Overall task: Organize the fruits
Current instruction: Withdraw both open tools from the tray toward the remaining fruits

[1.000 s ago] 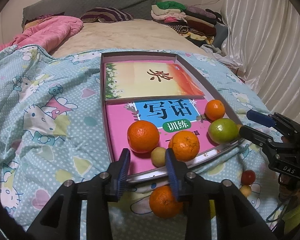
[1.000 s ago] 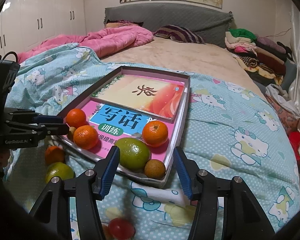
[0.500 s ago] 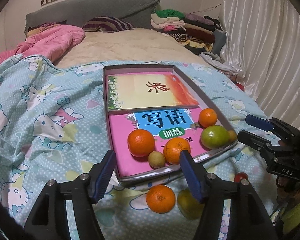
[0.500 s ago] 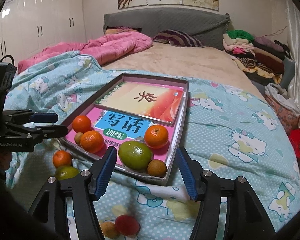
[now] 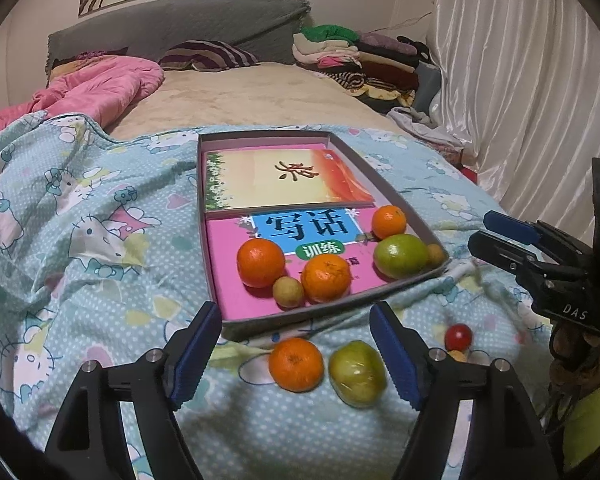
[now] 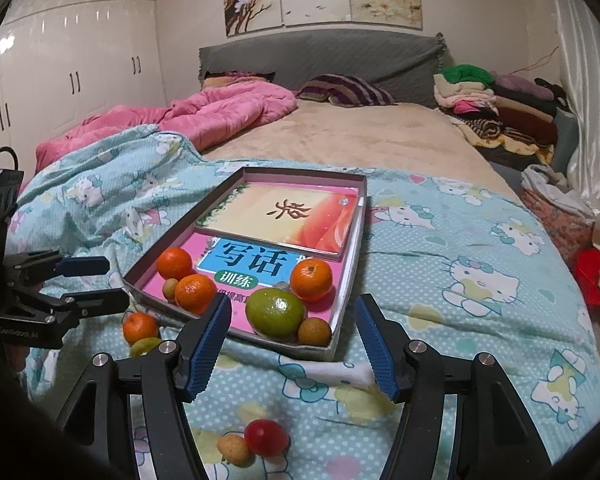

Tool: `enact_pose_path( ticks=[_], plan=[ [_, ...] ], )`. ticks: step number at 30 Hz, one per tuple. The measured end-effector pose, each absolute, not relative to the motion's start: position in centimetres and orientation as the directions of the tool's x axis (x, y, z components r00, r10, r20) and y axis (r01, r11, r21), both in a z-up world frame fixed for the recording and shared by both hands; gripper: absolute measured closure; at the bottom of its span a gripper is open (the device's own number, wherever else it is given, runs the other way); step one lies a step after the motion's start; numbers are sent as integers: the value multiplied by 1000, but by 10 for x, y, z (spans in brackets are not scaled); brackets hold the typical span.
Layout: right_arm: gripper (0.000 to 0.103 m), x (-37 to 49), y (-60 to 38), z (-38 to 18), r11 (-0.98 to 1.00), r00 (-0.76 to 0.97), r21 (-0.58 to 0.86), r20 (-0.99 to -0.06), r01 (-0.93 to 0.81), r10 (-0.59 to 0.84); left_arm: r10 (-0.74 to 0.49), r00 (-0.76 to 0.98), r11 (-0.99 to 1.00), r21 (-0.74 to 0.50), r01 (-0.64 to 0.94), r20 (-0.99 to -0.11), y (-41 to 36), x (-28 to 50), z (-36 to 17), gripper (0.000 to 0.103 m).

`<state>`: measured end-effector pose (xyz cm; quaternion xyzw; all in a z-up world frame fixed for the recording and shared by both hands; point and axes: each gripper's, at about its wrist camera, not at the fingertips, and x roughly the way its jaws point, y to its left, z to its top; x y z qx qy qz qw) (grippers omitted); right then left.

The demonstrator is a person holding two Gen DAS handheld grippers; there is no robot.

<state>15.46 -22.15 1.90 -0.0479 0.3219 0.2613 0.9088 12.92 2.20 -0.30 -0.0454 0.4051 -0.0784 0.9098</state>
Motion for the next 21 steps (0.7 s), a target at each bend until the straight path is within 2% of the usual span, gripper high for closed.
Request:
enact_pose_path(
  ticks=[7,21],
  plan=[
    [34,139,-227,23,868,660,85,-615,-488,432,-199,667,980,-157,124,-718,8,117,3,20],
    [34,119,-239,16,884,660,91,-631,-458,407,-221,667,975,-181,130,-712,-1,103,7,20]
  ],
)
